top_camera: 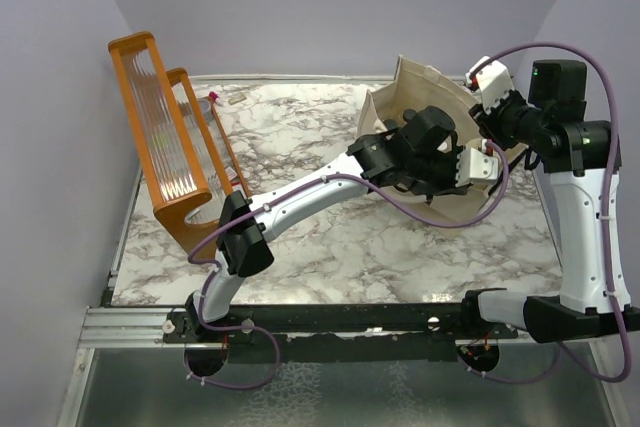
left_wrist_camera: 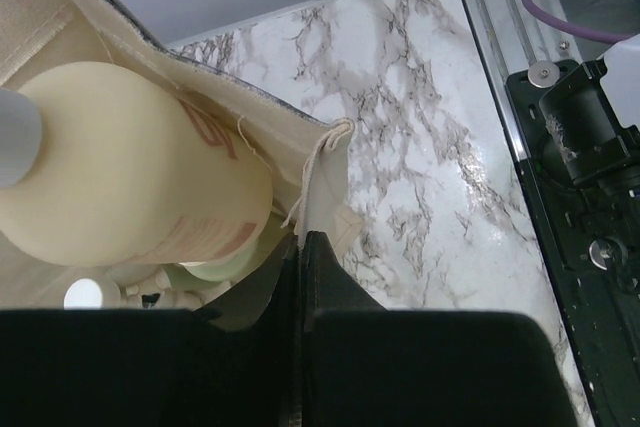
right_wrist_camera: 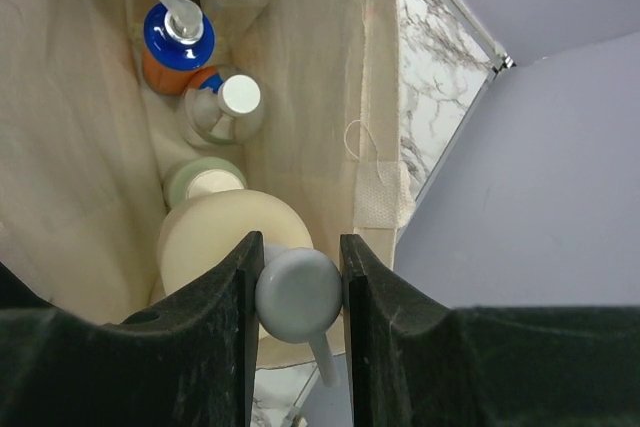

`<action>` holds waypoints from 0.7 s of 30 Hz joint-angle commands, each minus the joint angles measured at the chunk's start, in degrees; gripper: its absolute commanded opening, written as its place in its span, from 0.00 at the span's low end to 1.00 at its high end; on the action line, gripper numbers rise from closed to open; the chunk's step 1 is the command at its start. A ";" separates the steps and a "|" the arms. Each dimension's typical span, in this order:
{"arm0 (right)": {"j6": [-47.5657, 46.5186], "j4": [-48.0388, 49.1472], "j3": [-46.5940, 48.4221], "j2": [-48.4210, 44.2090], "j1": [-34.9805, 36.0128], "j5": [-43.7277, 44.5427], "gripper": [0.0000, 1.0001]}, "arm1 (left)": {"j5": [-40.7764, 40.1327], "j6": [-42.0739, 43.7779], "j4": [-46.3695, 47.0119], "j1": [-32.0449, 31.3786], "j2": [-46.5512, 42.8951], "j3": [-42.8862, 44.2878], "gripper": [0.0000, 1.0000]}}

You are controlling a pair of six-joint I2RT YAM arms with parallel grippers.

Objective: Place the personal care products into the canvas bag
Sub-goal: Adjust the canvas bag at the center of the board.

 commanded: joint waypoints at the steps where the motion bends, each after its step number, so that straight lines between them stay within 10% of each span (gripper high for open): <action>1: -2.92 1.68 -0.44 -1.60 -0.41 2.94 0.01 | 2.99 -2.25 1.30 -0.53 -0.17 3.52 0.00; 21: -8.16 0.51 -5.98 -1.66 -0.41 -3.01 0.01 | 5.75 -2.13 0.20 -0.51 -0.70 2.95 0.00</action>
